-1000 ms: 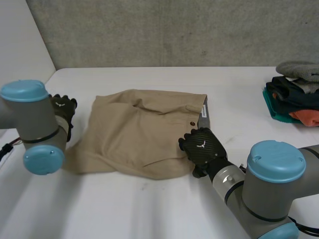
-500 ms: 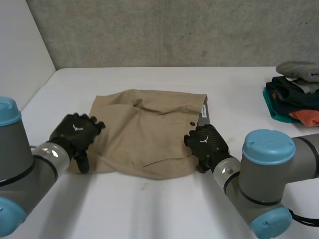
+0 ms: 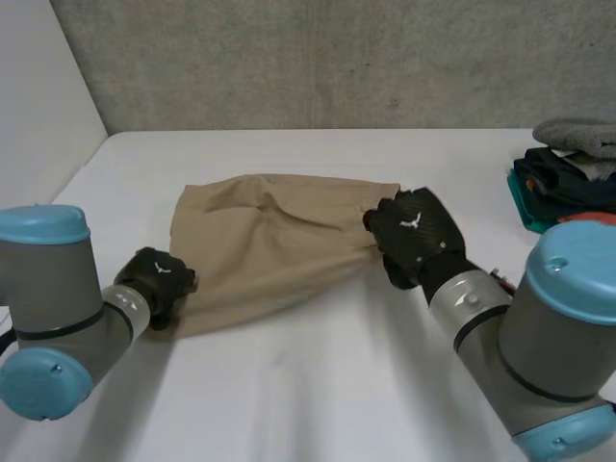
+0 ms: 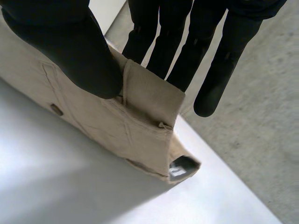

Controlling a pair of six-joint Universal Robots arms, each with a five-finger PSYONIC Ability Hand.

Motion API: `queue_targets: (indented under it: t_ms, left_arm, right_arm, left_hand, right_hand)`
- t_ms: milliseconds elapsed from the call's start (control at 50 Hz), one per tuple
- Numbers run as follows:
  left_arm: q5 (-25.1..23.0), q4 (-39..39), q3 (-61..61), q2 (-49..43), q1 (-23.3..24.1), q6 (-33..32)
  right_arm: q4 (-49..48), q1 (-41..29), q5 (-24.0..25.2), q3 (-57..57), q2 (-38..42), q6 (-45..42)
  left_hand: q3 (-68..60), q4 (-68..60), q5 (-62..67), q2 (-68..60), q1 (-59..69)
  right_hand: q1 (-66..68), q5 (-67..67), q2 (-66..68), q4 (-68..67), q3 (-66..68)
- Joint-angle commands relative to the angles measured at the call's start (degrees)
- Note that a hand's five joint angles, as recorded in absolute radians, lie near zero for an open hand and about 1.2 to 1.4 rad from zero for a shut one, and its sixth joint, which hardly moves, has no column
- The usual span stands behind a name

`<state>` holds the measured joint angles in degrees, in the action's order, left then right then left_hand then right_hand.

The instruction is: Fold the laundry.

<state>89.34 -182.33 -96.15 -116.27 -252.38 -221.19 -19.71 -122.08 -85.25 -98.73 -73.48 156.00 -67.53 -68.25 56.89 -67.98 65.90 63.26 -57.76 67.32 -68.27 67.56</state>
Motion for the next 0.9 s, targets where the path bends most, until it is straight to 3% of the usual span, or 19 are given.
queue_targets:
  t_ms: [20,180,320,480,660,760,900]
  left_arm:
    - [1.53,3.12,2.19,8.74,0.22,0.76]
    - [1.19,7.86,8.07,29.3,0.57,6.02]
    - [-1.01,12.09,16.78,40.68,1.1,11.3]
    - [-1.81,14.03,24.96,29.18,1.89,12.89]
    - [-2.07,10.43,36.81,9.67,3.3,12.36]
    - [-2.24,4.81,49.64,3.69,3.3,13.5]
    - [0.12,-6.97,58.53,5.78,3.47,17.37]
  right_arm:
    - [1.16,0.87,0.08,1.52,-3.95,0.36]
    - [6.15,2.98,0.08,8.97,-10.97,0.1]
    - [14.25,5.35,0.96,18.82,-16.08,0.45]
    - [23.21,6.41,2.19,29.81,-8.55,1.24]
    - [21.39,6.33,0.79,36.23,5.17,0.8]
    - [9.27,5.97,-2.28,44.05,10.01,0.97]
    - [-15.17,6.06,-8.17,49.07,9.49,1.94]
  left_hand:
    - [-12.47,-11.75,13.11,-12.02,14.1]
    - [-12.47,-11.75,13.11,-12.02,14.1]
    - [-12.47,-11.75,13.11,-12.02,14.1]
    - [-12.47,-11.75,13.11,-12.02,14.1]
    - [-12.47,-11.75,13.11,-12.02,14.1]
    - [-12.47,-11.75,13.11,-12.02,14.1]
    - [-12.47,-11.75,13.11,-12.02,14.1]
  right_hand:
    - [16.74,-12.24,12.68,-11.73,12.44]
    - [16.74,-12.24,12.68,-11.73,12.44]
    - [16.74,-12.24,12.68,-11.73,12.44]
    - [16.74,-12.24,12.68,-11.73,12.44]
    - [16.74,-12.24,12.68,-11.73,12.44]
    - [16.74,-12.24,12.68,-11.73,12.44]
    - [16.74,-12.24,12.68,-11.73,12.44]
